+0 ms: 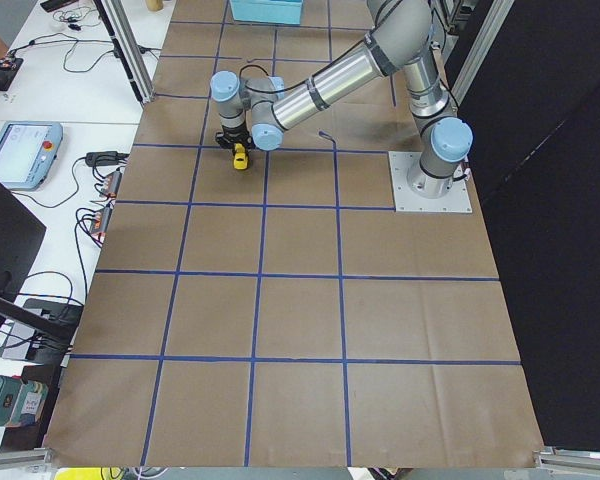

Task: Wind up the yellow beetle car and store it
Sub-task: 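Drag the car backward along the table with the left gripper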

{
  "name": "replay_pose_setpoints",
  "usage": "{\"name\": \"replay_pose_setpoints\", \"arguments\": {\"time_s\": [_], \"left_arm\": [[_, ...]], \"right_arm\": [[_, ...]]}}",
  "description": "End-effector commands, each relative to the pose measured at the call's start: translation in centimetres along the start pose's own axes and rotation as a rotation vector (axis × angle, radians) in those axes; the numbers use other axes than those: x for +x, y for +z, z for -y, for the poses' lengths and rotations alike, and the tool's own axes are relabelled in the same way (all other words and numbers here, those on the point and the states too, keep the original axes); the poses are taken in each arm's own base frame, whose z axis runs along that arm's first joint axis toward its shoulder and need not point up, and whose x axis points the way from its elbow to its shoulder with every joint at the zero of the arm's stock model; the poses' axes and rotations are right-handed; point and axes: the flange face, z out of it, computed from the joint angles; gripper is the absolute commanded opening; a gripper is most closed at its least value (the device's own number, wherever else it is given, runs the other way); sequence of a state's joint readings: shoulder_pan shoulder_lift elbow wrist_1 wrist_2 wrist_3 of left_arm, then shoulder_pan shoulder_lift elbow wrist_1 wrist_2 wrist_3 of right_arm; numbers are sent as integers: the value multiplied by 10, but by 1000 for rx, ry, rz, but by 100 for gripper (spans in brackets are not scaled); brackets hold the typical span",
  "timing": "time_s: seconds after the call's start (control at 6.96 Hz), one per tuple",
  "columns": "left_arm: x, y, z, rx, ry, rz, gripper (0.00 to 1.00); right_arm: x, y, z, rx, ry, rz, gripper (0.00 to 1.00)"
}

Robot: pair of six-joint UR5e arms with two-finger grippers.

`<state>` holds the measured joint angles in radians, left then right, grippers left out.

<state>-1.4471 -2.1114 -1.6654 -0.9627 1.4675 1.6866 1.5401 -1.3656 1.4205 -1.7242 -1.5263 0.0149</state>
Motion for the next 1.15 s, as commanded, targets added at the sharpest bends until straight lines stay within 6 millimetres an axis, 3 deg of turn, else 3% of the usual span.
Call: {"name": "replay_pose_setpoints", "arguments": {"time_s": [0.0,0.43,1.01], "left_arm": [[-1,-2,-3,-1,2,4,0],[-1,-3,-21,-26,2,2,0],[-1,-1,-23,-26,20,-1,0]], "right_arm": [[0,2,1,-3,1,0,100],[-1,2,0,-5,-1,2,100],[-2,2,0,-5,-1,14,100]]}}
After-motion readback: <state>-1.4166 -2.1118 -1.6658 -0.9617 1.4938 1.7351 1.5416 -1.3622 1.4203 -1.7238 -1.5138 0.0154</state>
